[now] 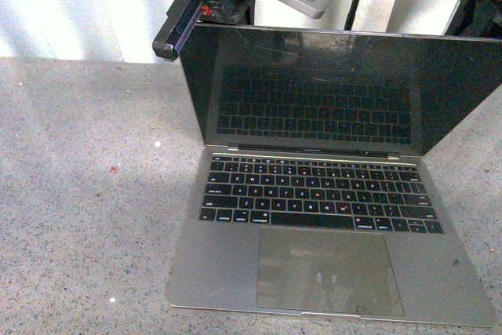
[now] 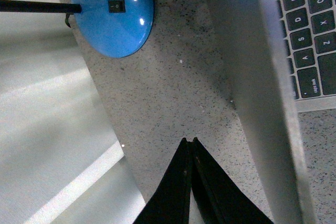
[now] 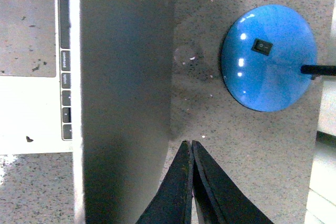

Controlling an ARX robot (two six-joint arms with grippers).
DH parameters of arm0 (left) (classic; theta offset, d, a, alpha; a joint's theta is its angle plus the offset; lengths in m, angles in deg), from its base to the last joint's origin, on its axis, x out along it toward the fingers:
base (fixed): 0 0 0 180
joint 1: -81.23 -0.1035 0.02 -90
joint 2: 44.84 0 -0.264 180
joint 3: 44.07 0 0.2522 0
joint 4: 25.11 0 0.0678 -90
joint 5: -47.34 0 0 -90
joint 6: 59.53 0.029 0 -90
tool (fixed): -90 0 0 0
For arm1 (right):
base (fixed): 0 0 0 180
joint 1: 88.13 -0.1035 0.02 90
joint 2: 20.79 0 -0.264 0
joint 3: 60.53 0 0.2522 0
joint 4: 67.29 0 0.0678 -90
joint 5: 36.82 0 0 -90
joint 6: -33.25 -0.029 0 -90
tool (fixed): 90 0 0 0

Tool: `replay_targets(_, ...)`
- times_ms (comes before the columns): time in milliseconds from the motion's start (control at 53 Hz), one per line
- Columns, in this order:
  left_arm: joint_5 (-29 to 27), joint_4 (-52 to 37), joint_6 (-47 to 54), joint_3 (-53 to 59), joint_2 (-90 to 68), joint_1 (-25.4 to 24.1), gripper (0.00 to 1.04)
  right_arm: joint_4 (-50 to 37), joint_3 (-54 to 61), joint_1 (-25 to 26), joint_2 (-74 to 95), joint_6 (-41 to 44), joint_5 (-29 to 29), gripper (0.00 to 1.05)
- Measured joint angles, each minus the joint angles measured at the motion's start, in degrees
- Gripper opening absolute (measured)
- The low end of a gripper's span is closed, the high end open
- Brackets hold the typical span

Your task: Close laptop

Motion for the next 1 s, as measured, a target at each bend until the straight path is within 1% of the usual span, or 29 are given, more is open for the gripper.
replay_targets(189,-0.9,-0.2,0.5,2.6,1.6,1.0,0.04,-0.1,2.4,-0.5,-1.2,0.7,0.6,0.03)
replay_targets(264,-1.6,-1.6,0.7,4.4,2.5,1.7,0.04,-0.6,3.8,-0.8,-1.8,0.8,0.9,0.03)
replay_targets(566,-1.4,-4.5,0.7,9.7,4.1,3.2,0.04,-1.2,6.8,-1.5,-2.5,0.6,1.0,0.03)
replay_targets(1000,-1.0,-7.0,0.7,14.8,4.7,3.9,0.04,-2.2,12.0,-2.3,-3.5,0.6,0.3,0.03)
